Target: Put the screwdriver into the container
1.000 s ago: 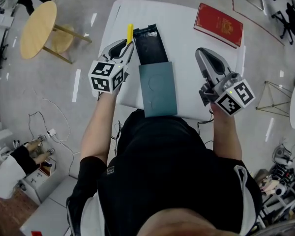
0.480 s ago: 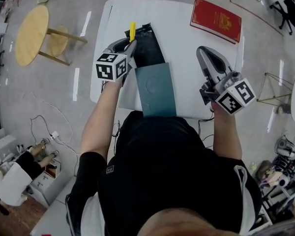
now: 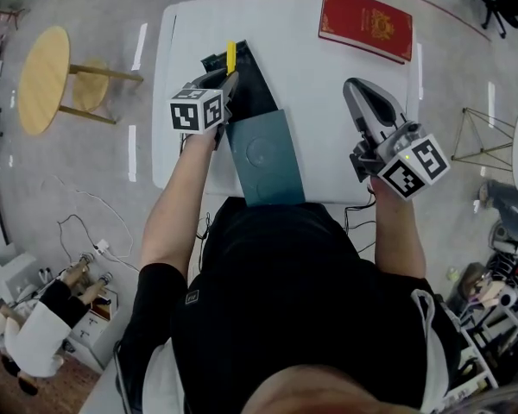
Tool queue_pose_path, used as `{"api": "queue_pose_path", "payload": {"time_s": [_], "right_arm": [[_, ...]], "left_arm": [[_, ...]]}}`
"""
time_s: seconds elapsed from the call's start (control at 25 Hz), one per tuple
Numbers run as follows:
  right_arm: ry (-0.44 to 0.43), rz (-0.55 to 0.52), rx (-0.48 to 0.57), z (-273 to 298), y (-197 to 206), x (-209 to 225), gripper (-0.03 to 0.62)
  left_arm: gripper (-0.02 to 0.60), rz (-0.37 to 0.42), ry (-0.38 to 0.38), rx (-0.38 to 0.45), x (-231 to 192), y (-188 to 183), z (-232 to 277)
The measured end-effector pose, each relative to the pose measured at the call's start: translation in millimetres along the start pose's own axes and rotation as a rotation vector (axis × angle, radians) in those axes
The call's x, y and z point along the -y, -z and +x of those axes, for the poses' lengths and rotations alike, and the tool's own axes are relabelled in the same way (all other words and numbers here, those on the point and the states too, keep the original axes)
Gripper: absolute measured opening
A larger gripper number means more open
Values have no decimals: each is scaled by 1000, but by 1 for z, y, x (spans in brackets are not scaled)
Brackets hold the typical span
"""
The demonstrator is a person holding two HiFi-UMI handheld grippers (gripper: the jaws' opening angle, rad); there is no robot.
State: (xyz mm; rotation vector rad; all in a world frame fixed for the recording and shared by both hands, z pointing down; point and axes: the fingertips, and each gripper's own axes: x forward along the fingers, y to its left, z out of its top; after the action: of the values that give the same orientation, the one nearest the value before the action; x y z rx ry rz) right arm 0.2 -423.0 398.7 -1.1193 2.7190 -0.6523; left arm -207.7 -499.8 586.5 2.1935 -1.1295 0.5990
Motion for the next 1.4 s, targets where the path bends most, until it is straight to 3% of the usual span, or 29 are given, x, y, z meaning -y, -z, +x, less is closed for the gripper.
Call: {"api": "queue_pose_path", "payload": {"time_s": [0.32,0.96,1.4], "right_arm": [[25,10,-8,-7,7,10,31],[32,19,-5,-7,12,15,31],[33,20,-8,-8,14,12,31]], "left_arm": [[83,59,-1,-84,-1,16,22],[83,95,-26,-236,-21,43,38],[86,218,-43,-328,-21,52,43]]}}
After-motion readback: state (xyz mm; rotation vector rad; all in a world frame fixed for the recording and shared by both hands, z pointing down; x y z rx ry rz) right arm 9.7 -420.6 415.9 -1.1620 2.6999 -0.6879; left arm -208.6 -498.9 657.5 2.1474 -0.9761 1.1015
